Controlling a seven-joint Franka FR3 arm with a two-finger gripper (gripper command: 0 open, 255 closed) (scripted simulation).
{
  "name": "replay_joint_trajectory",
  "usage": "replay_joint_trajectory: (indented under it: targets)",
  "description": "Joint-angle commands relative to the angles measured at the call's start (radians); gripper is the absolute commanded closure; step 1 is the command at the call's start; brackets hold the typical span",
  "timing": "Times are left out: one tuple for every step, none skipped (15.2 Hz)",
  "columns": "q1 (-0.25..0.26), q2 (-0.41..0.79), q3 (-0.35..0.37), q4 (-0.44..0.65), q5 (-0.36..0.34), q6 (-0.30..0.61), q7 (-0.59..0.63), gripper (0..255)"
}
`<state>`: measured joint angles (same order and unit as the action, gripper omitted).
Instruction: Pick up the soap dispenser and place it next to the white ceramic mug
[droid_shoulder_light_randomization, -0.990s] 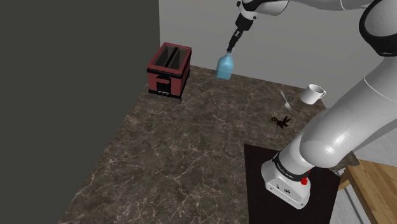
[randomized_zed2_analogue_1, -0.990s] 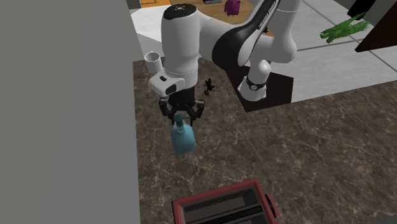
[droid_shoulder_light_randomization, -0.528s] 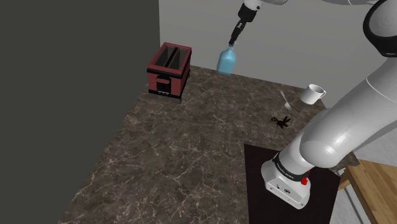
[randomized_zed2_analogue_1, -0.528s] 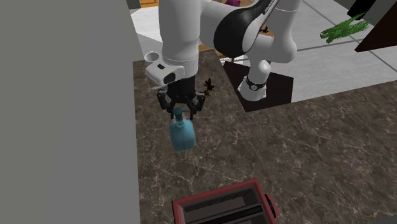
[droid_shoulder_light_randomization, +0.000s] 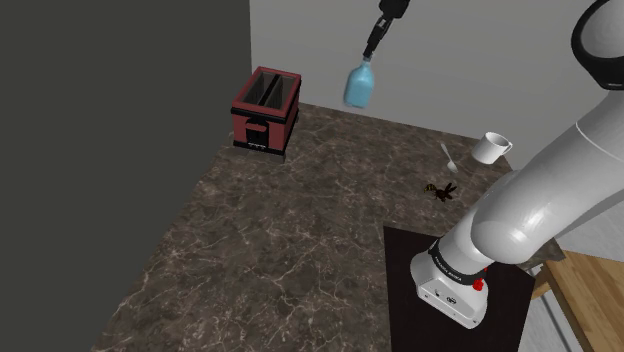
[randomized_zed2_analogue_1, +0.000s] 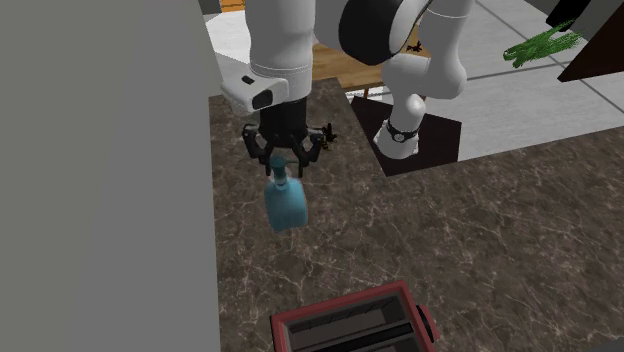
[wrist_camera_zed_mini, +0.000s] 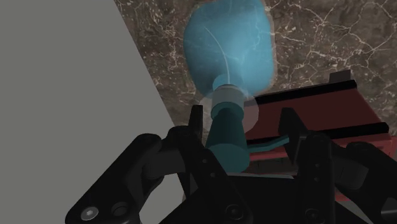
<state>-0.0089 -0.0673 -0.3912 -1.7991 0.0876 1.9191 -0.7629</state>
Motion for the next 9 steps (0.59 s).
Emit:
replay_joint_trajectory:
  targets:
    - [-0.002, 0.002, -0.002, 0.029, 0.001, -0.027, -0.002, 255]
    - [-0.002, 0.004, -0.002, 0.044, 0.001, -0.041, -0.001, 255]
    - [-0.002, 0.005, -0.002, 0.06, 0.001, -0.055, 0.0, 255]
    - [-0.002, 0.007, -0.003, 0.075, 0.002, -0.069, 0.001, 255]
    - [-0.002, 0.01, -0.003, 0.091, 0.002, -0.082, 0.002, 255]
    - [-0.002, 0.012, -0.003, 0.108, 0.003, -0.096, 0.002, 255]
    - [-0.002, 0.015, -0.004, 0.124, 0.004, -0.11, 0.003, 255]
    - [-0.003, 0.018, -0.004, 0.141, 0.005, -0.125, 0.003, 255]
    - [-0.003, 0.021, -0.005, 0.158, 0.006, -0.139, 0.003, 255]
